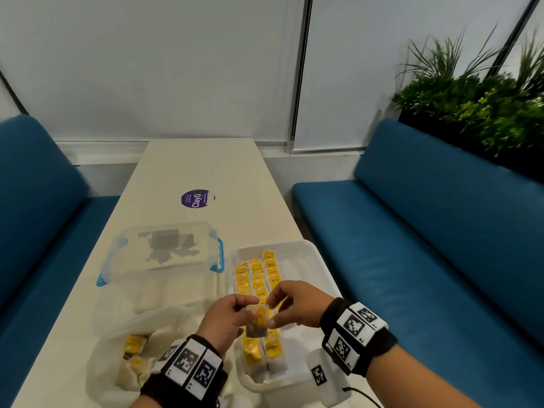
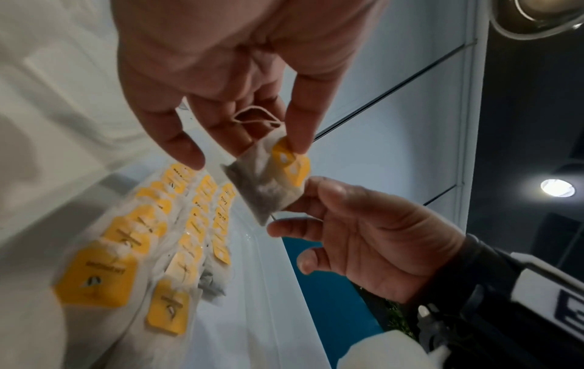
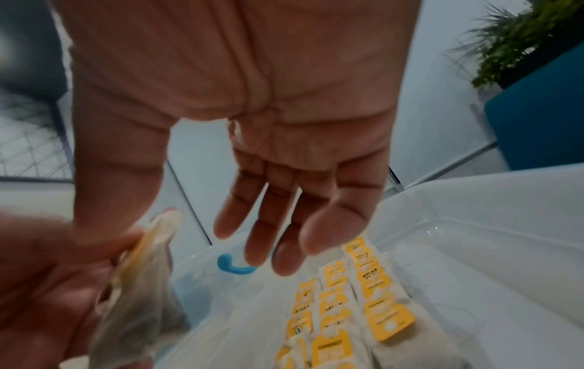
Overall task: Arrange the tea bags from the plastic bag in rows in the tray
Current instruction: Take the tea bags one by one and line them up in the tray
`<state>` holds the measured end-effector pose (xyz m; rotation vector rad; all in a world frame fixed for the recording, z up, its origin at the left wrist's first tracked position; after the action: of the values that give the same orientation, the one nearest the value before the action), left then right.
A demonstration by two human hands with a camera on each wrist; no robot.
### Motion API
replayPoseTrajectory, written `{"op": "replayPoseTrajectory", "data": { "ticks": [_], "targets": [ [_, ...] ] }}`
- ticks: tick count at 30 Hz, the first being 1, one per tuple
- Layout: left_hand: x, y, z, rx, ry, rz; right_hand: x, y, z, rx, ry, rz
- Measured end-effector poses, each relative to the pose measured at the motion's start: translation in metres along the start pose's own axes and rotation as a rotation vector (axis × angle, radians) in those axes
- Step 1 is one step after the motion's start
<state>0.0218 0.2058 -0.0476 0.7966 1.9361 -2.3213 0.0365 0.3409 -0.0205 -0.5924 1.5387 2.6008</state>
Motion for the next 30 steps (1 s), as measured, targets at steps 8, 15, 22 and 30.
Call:
{"op": "replayPoseTrajectory", "data": {
  "ticks": [8,15,22,30],
  "targets": [
    [0.011,-0.021,-0.018,0.047,-0.041,-0.142,0.007,-0.011,0.017,0.086,-0.182,0.088],
    [0.024,0.004,-0.011,0.196,-0.098,-0.079,0.015,-0.044,0.05,-0.205,-0.202,-0.205],
    [0.028,0.023,-0.008,0.237,-0.047,-0.042,0.034,-0.075,0.031,-0.331,0.078,-0.479],
    [0.027,0.023,-0.007,0.222,-0.004,-0.032,0.061,-0.099,0.015,-0.372,0.134,-0.633]
  ]
}}
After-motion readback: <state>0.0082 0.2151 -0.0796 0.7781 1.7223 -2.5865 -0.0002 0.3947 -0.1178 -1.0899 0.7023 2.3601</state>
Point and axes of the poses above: each hand's wrist, its own x-axis towards the middle knuckle, its own z-axis out of the back of the hand, y = z × x, the point moved 8 cm from there along x, towards the middle knuckle, and after that the axes turned 8 degrees about x, right-handed, at the moved point
